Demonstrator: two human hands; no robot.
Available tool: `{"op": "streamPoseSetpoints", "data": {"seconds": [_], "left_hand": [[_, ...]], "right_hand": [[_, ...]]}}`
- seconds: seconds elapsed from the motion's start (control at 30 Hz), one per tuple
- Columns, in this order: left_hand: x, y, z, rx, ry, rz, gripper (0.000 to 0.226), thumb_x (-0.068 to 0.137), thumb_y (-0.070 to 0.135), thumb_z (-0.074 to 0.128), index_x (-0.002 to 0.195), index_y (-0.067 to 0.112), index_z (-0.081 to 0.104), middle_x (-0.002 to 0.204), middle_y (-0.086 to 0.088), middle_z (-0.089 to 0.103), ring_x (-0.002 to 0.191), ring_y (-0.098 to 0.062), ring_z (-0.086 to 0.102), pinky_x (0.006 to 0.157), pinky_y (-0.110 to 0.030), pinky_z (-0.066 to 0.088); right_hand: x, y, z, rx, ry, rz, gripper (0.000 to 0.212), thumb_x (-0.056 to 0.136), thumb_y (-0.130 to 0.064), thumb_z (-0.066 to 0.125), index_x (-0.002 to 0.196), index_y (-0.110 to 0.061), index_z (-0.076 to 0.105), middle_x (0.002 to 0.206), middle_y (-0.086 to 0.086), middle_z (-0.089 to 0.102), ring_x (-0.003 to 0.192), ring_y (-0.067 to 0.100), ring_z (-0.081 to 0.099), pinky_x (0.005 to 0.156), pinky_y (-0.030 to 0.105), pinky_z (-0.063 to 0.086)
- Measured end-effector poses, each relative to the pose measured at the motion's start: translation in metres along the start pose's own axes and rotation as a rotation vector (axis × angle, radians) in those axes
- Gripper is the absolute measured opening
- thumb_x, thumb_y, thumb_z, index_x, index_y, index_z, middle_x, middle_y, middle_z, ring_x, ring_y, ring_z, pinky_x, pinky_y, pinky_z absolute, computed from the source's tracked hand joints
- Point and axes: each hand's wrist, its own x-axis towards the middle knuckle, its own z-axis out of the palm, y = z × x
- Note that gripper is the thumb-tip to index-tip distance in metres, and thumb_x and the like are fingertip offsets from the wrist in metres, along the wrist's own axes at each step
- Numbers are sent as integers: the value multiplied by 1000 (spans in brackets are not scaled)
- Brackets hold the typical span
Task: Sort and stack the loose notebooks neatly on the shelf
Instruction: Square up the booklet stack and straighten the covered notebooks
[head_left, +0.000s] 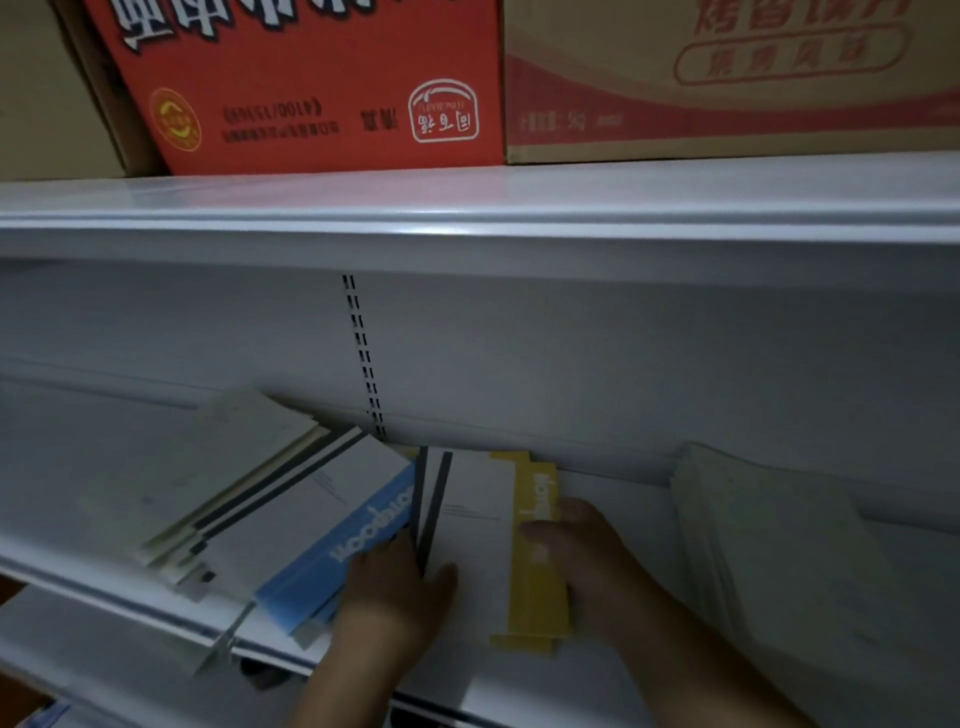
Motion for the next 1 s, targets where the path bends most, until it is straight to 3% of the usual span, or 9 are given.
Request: {"op": "streamPoseSetpoints", "data": {"seconds": [0.1, 0.13, 0.3, 0.47, 0.57, 0.73, 0.8, 0.9, 1.0], "left_hand": [[2, 0, 4, -104, -39, -29, 55, 84, 50, 52, 131, 22, 45, 132, -2, 56, 124, -26, 48, 103, -31, 40], [4, -2, 3, -187, -43, -29, 50, 85, 47, 53, 128, 24, 48, 129, 0, 59, 121, -24, 50, 99, -28, 42], [-1, -7, -3, -502, -94, 4, 39, 88, 32, 56, 126, 23, 53, 120, 9, 60, 111, -16, 57, 90, -21, 41], [-8, -8, -3, -483, -146, 88, 55, 84, 42, 54, 136, 26, 42, 134, 7, 53, 121, -16, 51, 102, -24, 39], [-6, -5, -13, -638, -214, 49, 50, 89, 31, 56, 137, 23, 43, 133, 2, 54, 116, -16, 53, 96, -23, 39], [-3, 1, -17, -955, -389, 19, 23, 88, 18, 60, 104, 34, 55, 92, 13, 60, 80, -2, 53, 71, -21, 42], [0, 1, -18, -977, -431, -11, 26, 87, 21, 62, 110, 31, 55, 104, 9, 61, 91, -9, 57, 78, -26, 47], [5, -2, -19, -940, -451, -16, 64, 85, 30, 64, 142, 22, 36, 147, -3, 40, 130, -25, 42, 110, -38, 34], [3, -4, -12, -768, -389, 69, 52, 89, 29, 57, 138, 19, 42, 132, 8, 49, 122, -16, 46, 103, -28, 36]], "right_hand": [[-5, -4, 0, 93, 17, -8, 7, 78, 4, 64, 83, 0, 67, 75, 12, 69, 72, 30, 65, 74, 38, 53], [-5, -4, -1, 92, 70, 4, 11, 77, 6, 65, 74, -4, 62, 70, 9, 65, 68, 28, 63, 74, 39, 52], [7, -7, -2, 17, 103, 81, 41, 73, -8, 71, 111, 4, 60, 107, 24, 66, 92, 37, 66, 87, 56, 52], [6, -11, -3, -45, 36, 122, 31, 80, -9, 69, 107, 5, 64, 103, 21, 66, 85, 33, 65, 75, 38, 54], [0, -7, -2, -89, 19, 70, 28, 80, -5, 66, 107, 1, 64, 87, 13, 66, 72, 25, 63, 66, 30, 52], [-15, 1, -5, -22, 80, -64, 49, 78, -2, 67, 115, -20, 40, 99, 5, 59, 88, 22, 61, 67, 31, 52], [-20, 9, -9, 85, 104, -56, 53, 78, 3, 65, 119, -19, 38, 98, 6, 59, 83, 23, 61, 62, 31, 51], [-25, 18, -14, 221, 132, -24, 51, 79, 9, 62, 117, -17, 39, 91, 7, 60, 73, 23, 61, 53, 28, 48], [-26, 18, -11, 270, 124, -23, 49, 80, 10, 60, 118, -16, 40, 92, 9, 60, 74, 25, 61, 56, 30, 49]]}}
